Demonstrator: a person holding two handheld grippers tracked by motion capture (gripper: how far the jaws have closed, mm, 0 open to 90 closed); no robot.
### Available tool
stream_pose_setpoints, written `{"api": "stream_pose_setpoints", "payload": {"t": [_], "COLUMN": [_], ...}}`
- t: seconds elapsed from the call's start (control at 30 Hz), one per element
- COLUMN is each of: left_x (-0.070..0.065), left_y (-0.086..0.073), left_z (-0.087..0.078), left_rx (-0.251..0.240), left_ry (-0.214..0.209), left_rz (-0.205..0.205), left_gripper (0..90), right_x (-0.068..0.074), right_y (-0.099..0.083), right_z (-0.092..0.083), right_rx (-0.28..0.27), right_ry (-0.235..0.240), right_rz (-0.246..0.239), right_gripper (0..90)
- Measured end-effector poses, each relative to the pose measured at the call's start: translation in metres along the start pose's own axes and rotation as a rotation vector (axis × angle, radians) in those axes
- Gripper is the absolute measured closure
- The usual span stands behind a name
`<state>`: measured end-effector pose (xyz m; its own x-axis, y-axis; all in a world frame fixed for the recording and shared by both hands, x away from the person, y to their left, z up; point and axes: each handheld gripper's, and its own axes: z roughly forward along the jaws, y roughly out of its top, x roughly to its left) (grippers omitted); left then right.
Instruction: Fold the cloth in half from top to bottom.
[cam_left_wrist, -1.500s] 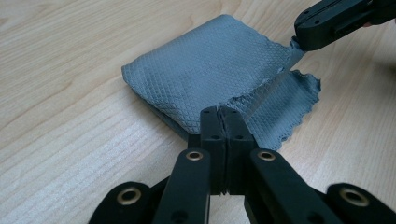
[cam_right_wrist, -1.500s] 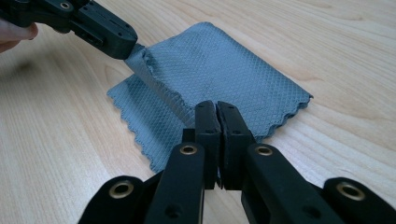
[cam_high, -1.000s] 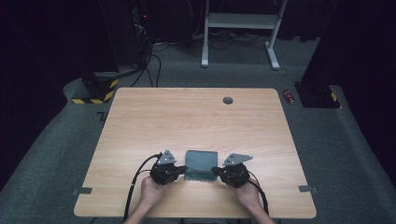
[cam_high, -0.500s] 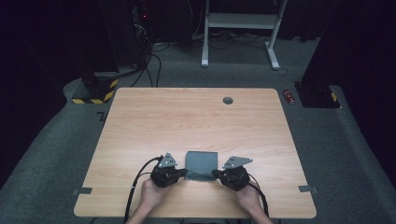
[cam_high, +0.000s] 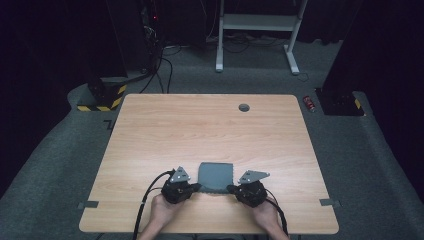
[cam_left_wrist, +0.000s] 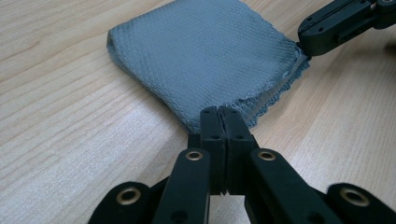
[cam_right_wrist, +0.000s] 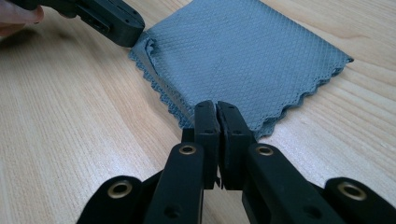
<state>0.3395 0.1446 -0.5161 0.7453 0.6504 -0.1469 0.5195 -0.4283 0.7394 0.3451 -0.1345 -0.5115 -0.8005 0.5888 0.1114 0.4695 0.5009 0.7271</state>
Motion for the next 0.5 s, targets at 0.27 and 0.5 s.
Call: {"api": "stream_pose_setpoints", "payload": {"t": [0.27, 0.5], "left_x": [-0.0019, -0.0029], "left_y": [-0.0034, -0.005], "left_z": [0.0013, 0.0006], "left_rx": [0.0, -0.001], "left_ry": [-0.002, -0.012], "left_rz": [0.0, -0.006], "left_gripper": [88.8, 88.6], "right_x": [0.0006, 0.0014], "right_y": [-0.0035, -0.0054], "right_z": [0.0013, 0.002], "right_rx": [0.004, 0.006], "right_ry": [0.0, -0.002], "right_rz": [0.002, 0.001], "right_gripper": [87.1, 85.8]}}
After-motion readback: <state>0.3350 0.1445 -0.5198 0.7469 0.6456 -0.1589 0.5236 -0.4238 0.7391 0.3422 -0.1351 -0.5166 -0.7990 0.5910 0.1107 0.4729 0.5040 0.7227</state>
